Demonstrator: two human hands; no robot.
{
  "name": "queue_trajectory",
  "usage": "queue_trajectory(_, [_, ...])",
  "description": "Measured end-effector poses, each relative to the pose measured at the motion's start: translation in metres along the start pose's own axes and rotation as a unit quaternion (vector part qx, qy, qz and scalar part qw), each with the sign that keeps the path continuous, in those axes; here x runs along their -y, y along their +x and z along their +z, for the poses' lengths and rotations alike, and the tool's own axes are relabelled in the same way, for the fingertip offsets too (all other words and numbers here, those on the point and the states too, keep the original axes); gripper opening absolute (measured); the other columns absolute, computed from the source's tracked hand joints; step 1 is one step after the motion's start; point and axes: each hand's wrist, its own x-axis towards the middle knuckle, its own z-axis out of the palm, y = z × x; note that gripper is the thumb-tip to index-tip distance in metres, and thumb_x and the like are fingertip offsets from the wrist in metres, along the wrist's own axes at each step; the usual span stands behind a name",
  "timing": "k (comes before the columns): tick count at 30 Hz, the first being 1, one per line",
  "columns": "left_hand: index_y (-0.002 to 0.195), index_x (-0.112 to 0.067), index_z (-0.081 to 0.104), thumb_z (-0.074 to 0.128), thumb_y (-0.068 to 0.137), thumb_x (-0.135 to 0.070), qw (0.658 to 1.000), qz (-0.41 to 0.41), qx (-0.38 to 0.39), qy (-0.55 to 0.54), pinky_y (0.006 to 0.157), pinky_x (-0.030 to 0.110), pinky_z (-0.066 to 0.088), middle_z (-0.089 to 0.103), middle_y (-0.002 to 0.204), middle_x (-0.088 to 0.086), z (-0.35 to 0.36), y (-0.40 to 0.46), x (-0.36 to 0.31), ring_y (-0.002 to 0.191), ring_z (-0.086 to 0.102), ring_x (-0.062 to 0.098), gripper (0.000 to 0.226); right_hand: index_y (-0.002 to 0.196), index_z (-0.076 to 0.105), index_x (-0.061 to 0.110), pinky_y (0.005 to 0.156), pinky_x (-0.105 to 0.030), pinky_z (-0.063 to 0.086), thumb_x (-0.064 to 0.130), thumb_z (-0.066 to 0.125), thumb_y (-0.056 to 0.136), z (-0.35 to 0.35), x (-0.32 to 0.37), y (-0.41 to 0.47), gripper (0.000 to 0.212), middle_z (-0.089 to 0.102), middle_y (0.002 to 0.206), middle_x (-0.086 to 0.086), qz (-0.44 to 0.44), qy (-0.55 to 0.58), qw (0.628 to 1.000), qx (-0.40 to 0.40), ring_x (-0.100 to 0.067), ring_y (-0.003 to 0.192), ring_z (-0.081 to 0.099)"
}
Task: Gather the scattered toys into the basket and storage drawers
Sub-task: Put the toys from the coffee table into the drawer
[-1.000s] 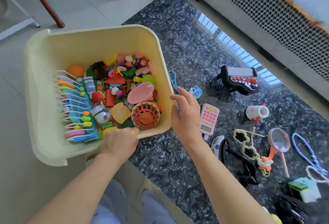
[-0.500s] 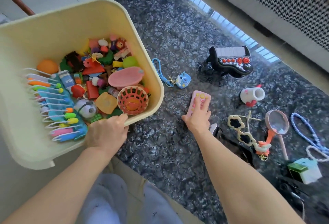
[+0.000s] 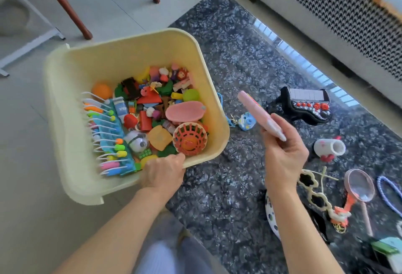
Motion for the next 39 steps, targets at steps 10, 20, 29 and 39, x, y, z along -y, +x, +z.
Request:
queue_trajectory(10, [0.105, -0.017, 0.049, 0.042, 0.095, -0.019, 0.997, 0.03, 0.043, -0.05, 0.058, 0.032, 0.036, 0.062, 0.099, 0.001, -0.005, 0.001, 0.004, 0.085, 0.063, 0.025, 0.013, 0.114, 0.067, 0.005, 0.092, -0.018, 0.043, 0.0, 0.064, 0.081, 0.141, 0.012, -0.004, 0.033, 0.06, 0.124, -0.009, -0.245, -0.229, 0.869, 0.364, -0.023, 0.111, 0.059])
queue_trajectory(20, [0.114, -0.017, 0.049, 0.037, 0.093, -0.01, 0.997, 0.04, 0.059, -0.039, 0.066, 0.032, 0.046, 0.063, 0.109, 0.003, -0.003, 0.004, 0.005, 0.094, 0.065, 0.026, 0.026, 0.102, 0.067, 0.0, 0.073, -0.03, 0.053, -0.001, 0.043, 0.087, 0.089, 0.001, 0.022, 0.028, 0.065, 0.101, -0.012, -0.233, -0.225, 0.94, 0.102, -0.027, 0.082, 0.067])
queue_trajectory(29, [0.086, -0.02, 0.062, 0.07, 0.075, -0.022, 0.998, 0.033, -0.037, -0.037, 0.045, 0.025, 0.033, 0.067, 0.074, -0.002, 0.003, 0.002, 0.003, 0.059, 0.065, 0.023, 0.013, 0.136, 0.044, 0.012, 0.106, -0.036, 0.033, 0.004, 0.05, 0.089, 0.031, -0.064, 0.09, 0.048, 0.039, 0.144, -0.008, 0.037, -0.48, 0.84, 0.249, -0.025, 0.131, 0.038])
queue_trajectory(39, [0.063, -0.02, 0.064, 0.087, 0.048, -0.02, 0.995, 0.008, -0.098, -0.003, 0.037, 0.018, 0.027, 0.056, 0.047, -0.005, 0.023, 0.005, 0.003, 0.03, 0.049, 0.021, 0.027, 0.142, 0.023, 0.03, 0.107, -0.054, 0.024, 0.02, 0.061, 0.088, 0.023, -0.124, 0.093, 0.066, -0.009, 0.157, -0.005, 0.02, -0.622, 0.702, 0.346, -0.035, 0.142, 0.003])
